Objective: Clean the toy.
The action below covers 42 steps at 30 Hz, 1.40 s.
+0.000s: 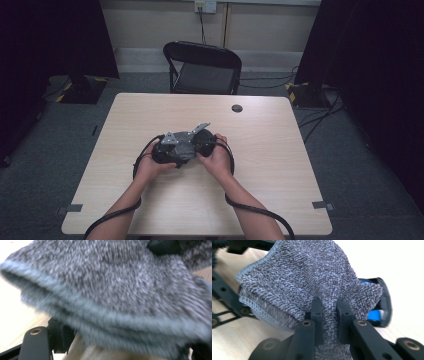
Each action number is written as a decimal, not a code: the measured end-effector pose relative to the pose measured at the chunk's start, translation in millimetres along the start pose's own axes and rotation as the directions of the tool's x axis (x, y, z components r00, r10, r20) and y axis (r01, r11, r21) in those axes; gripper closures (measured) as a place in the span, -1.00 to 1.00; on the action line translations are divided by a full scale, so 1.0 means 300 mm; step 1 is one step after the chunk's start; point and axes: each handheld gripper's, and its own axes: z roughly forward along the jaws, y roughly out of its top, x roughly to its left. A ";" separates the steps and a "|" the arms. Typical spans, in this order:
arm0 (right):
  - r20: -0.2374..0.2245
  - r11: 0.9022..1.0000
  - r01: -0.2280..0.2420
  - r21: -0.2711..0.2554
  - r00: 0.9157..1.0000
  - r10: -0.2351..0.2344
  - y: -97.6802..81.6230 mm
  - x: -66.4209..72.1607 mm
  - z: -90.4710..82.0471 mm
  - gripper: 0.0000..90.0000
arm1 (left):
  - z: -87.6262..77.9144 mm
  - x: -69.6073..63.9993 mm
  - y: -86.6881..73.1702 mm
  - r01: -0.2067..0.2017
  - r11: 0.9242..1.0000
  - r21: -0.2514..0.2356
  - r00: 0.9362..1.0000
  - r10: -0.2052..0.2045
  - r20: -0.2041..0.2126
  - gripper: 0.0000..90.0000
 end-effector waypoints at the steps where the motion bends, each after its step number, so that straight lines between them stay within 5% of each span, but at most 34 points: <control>1: 0.009 1.000 -0.003 0.004 1.000 0.003 -0.001 -0.006 -0.002 0.75 | 0.000 0.000 0.000 0.001 1.000 0.000 1.000 -0.001 0.001 -0.49; 15: 0.083 0.998 -0.059 0.029 0.995 0.057 -0.024 -0.120 -0.013 0.75 | 0.001 -0.001 0.000 0.007 1.000 0.000 1.000 -0.007 0.005 -0.49; 24: 0.126 0.990 -0.132 0.045 0.984 0.126 -0.065 -0.213 -0.025 0.75 | 0.001 -0.001 -0.001 0.007 1.000 0.000 1.000 -0.007 0.004 -0.49; 42: 0.167 0.973 -0.224 0.049 0.963 0.214 -0.179 -0.307 -0.049 0.75 | 0.001 -0.001 -0.001 0.007 1.000 -0.001 1.000 -0.007 0.004 -0.49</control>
